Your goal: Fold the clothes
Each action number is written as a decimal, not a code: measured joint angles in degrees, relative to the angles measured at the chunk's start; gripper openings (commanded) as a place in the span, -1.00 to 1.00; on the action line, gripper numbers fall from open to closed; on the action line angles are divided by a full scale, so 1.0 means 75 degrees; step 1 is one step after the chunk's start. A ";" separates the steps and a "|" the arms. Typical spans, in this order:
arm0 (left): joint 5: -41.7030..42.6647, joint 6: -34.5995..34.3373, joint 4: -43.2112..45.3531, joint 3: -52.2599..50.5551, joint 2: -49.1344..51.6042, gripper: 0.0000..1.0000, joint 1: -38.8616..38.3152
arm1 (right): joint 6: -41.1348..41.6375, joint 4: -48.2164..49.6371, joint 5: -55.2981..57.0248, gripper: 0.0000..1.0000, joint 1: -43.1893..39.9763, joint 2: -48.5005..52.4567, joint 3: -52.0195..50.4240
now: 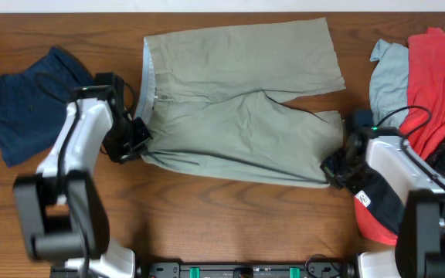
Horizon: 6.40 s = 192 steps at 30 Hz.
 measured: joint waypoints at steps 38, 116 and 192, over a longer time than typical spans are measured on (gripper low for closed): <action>0.0487 -0.0321 -0.0350 0.0000 -0.3707 -0.88 -0.0140 | -0.4791 0.1253 -0.1131 -0.98 -0.0530 -0.0720 0.4861; 0.1684 0.0195 0.2838 0.0102 -0.0017 -0.88 0.0930 | -0.5671 0.2932 -0.1763 -0.98 0.1201 0.2766 0.5266; 0.2215 -0.1658 0.7099 0.0262 -0.0562 -0.76 -0.3879 | -0.7044 0.0210 -0.0058 -0.92 0.1419 0.3675 0.4517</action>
